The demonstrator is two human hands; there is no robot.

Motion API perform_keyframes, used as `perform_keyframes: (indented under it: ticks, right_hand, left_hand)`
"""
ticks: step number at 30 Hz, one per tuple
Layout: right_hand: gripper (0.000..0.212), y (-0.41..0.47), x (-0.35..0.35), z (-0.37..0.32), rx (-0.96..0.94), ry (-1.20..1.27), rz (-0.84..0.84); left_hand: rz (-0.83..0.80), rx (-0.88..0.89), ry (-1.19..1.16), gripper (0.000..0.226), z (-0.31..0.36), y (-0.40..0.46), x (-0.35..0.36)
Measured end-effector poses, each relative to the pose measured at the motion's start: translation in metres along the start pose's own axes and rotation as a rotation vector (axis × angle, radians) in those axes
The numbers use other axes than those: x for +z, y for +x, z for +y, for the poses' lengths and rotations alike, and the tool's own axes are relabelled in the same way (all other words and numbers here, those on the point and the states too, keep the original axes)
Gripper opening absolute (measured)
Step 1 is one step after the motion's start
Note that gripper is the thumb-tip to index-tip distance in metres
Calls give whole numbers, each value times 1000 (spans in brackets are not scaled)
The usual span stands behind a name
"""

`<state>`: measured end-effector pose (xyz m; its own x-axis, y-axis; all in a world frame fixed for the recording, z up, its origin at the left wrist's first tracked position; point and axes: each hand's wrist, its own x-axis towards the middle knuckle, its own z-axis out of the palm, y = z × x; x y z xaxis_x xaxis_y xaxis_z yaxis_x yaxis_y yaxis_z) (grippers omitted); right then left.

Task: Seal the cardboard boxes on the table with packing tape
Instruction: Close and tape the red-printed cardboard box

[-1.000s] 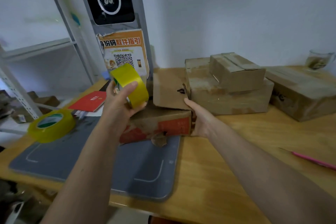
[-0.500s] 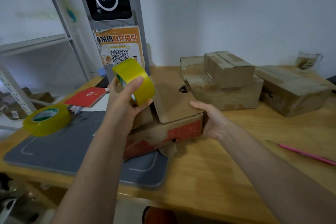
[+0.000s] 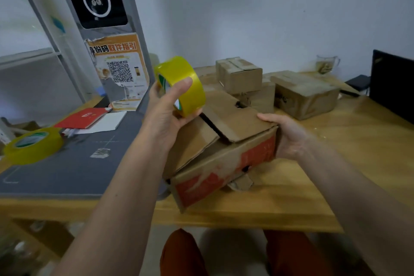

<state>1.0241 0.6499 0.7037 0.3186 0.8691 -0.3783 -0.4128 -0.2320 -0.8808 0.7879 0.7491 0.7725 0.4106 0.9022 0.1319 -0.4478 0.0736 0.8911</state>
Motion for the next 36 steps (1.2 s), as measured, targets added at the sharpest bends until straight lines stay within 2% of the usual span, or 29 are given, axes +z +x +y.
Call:
perform_keyframes:
  ticks: [8, 14, 16, 18, 21, 24, 28, 36]
  right_hand:
    - [67, -17, -57, -2, 62, -44, 132]
    - [51, -2, -70, -11, 27, -96, 165]
    - [35, 7, -69, -16, -6, -154, 190]
    - [21, 17, -64, -22, -118, -299, 199]
    - [35, 24, -53, -31, -328, -703, 229]
    - [47, 30, -45, -36, -423, -997, 178]
    - [52, 32, -40, -30, -479, -1195, 202]
    - [62, 33, -27, -20, -435, -1583, 343]
  left_hand:
    - [-94, -133, 59, 88, -33, -15, 26]
    - [-102, -169, 56, 93, -55, -10, 33]
    - [-110, -166, 56, 91, -63, -8, 35]
    - [-103, -170, 57, 94, -71, -6, 36]
    - [-95, -134, 28, 93, -78, -4, 34]
    - [-104, -98, 9, 96, -80, -3, 32]
    - [-71, -64, -51, 101, -84, -4, 30]
    - [-33, -69, -139, 104, -86, -1, 31]
